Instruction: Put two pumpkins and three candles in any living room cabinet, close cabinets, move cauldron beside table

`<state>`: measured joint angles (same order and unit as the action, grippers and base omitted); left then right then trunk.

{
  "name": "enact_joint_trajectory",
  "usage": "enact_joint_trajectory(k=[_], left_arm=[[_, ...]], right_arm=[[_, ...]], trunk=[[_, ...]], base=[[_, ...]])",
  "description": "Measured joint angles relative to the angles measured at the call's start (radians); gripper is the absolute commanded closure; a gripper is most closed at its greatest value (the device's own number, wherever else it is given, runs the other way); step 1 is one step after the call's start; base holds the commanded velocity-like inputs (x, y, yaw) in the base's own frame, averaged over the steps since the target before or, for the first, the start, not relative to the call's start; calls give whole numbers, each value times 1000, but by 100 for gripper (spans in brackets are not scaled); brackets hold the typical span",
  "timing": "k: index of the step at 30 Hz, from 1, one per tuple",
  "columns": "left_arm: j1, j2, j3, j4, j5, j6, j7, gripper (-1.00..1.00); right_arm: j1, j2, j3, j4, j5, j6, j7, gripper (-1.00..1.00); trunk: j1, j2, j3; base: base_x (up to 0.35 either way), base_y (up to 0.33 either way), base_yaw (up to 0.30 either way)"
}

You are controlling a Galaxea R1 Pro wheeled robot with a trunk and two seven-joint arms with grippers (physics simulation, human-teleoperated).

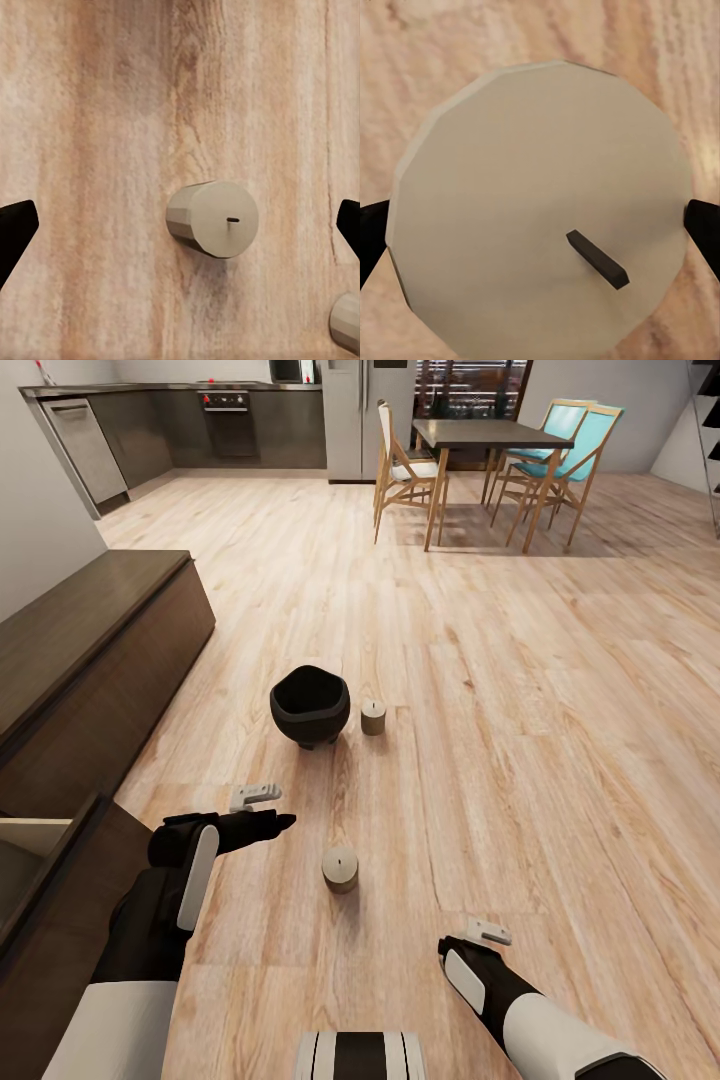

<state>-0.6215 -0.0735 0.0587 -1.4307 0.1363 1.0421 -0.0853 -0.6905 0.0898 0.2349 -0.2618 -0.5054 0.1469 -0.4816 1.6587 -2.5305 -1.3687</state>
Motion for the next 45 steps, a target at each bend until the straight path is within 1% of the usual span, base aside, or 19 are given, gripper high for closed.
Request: enact_joint_trajectory(k=[6, 9, 10, 21, 34, 45], left_arm=[[0, 0, -1, 0, 0, 0, 0, -100], [0, 0, -1, 0, 0, 0, 0, -100], [0, -1, -1, 1, 0, 0, 0, -100], [-1, -1, 0, 8, -6, 0, 0, -100], [-2, -1, -1, 12, -10, 0, -1, -100], [-2, -1, -1, 14, -11, 0, 0, -100]], right_arm=[[0, 0, 1, 0, -2, -2, -1, 100], [1, 0, -8, 5, -11, -3, 42, 100], [1, 0, -8, 3, -25, -5, 51, 100], [3, -3, -7, -6, -18, -29, 52, 100], [3, -3, -4, -40, -15, -32, 52, 100], [3, -3, -4, -45, -15, -32, 52, 100]], trunk=[[0, 0, 0], [-1, 1, 11], [-1, 1, 15], [-6, 4, 58], [-12, 7, 108], [-17, 9, 151]], base=[[0, 0, 0], [0, 0, 0], [0, 0, 0], [0, 0, 0], [0, 0, 0], [0, 0, 0]])
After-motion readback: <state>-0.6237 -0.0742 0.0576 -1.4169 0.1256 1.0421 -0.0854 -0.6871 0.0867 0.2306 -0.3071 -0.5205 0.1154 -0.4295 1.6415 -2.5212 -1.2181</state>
